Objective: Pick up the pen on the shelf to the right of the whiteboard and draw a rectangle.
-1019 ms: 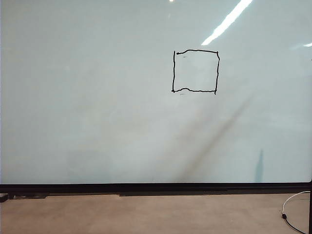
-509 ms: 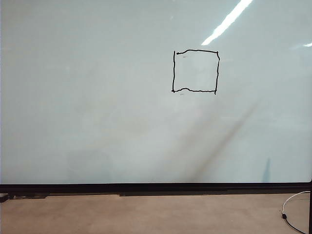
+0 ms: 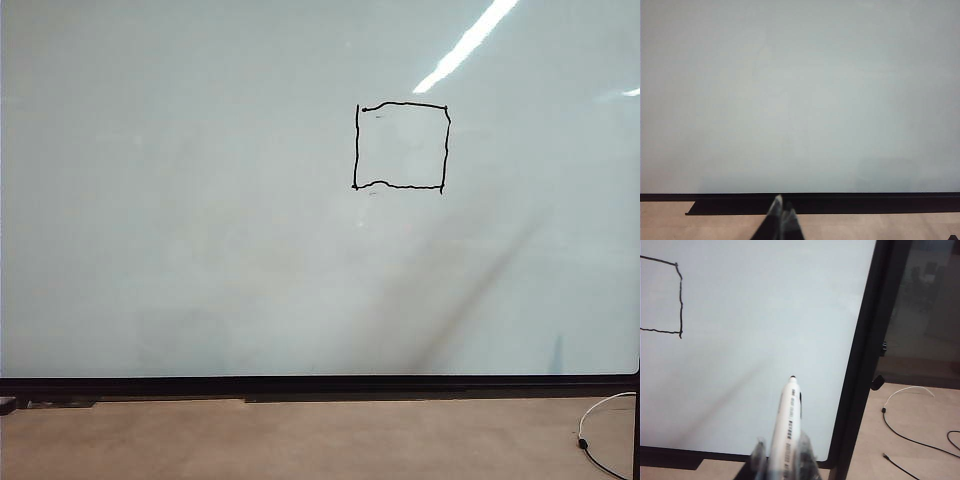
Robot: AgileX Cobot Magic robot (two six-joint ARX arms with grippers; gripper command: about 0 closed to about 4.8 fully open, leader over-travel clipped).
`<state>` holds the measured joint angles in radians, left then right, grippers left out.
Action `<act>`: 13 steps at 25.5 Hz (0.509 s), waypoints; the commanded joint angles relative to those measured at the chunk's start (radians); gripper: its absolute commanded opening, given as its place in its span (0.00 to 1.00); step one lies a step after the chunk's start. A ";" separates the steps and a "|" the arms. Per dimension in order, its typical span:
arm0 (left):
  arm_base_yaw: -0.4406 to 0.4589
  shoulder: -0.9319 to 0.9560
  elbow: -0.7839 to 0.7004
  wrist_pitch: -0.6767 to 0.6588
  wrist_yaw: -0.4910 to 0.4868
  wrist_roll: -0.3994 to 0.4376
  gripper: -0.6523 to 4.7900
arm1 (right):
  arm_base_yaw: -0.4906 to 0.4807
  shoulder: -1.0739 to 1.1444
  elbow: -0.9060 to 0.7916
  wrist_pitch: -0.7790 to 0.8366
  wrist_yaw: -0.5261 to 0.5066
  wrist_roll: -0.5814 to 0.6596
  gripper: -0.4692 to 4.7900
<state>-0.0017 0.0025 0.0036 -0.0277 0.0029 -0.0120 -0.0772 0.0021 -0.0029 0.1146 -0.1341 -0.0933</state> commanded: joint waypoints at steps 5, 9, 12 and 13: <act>0.000 0.001 0.003 0.006 0.000 0.004 0.11 | 0.003 -0.001 0.003 -0.019 -0.010 0.015 0.08; 0.000 0.001 0.003 0.006 0.001 0.004 0.11 | 0.003 -0.001 0.003 -0.030 -0.010 0.015 0.08; 0.000 0.001 0.003 0.006 0.001 0.004 0.11 | 0.003 -0.001 0.003 -0.031 -0.010 0.015 0.08; 0.000 0.001 0.003 0.006 0.000 0.004 0.11 | 0.003 -0.001 0.003 -0.031 -0.010 0.015 0.08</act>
<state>-0.0017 0.0029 0.0036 -0.0277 0.0032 -0.0120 -0.0746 0.0017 -0.0029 0.0742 -0.1425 -0.0830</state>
